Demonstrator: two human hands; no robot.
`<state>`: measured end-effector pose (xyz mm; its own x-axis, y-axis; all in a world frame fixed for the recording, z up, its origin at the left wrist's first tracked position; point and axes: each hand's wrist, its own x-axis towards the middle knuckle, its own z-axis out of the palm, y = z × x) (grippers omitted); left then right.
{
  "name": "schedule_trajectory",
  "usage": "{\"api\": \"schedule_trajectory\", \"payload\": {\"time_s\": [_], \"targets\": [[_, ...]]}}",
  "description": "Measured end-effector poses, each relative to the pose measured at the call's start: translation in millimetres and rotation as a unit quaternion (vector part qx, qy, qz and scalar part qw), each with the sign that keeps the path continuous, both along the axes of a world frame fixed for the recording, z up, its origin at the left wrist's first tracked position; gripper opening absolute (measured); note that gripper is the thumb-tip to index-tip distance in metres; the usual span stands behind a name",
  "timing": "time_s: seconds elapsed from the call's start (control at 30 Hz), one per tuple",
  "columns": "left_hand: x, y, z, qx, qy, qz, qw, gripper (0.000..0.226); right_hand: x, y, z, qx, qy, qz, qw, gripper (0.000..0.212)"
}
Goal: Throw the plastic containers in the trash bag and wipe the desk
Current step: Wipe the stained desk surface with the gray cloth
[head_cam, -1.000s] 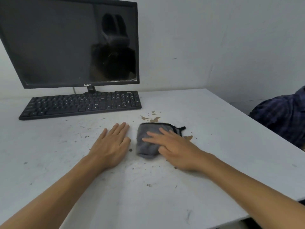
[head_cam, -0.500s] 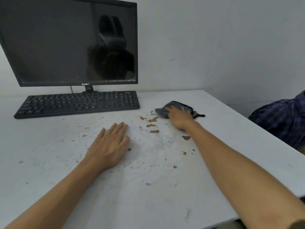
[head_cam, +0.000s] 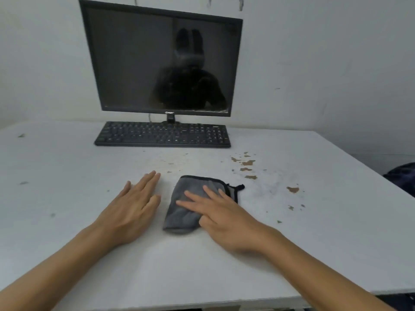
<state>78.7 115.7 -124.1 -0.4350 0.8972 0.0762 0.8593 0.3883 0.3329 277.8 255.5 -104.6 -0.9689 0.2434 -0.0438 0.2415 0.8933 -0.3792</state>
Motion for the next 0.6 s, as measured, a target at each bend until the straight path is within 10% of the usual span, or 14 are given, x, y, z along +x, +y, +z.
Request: {"api": "schedule_trajectory", "payload": {"time_s": [0.33,0.6], "targets": [[-5.7,-25.5,1.0,0.199,-0.129,0.137,0.962,0.069,-132.8,-50.3,-11.7,0.069,0.033,0.044,0.996,0.055],[-12.4,-23.3,-3.5,0.075,-0.047,0.143,0.986,0.077,-201.6,6.3,2.9,0.065,-0.023,-0.057,0.996,0.050]]}}
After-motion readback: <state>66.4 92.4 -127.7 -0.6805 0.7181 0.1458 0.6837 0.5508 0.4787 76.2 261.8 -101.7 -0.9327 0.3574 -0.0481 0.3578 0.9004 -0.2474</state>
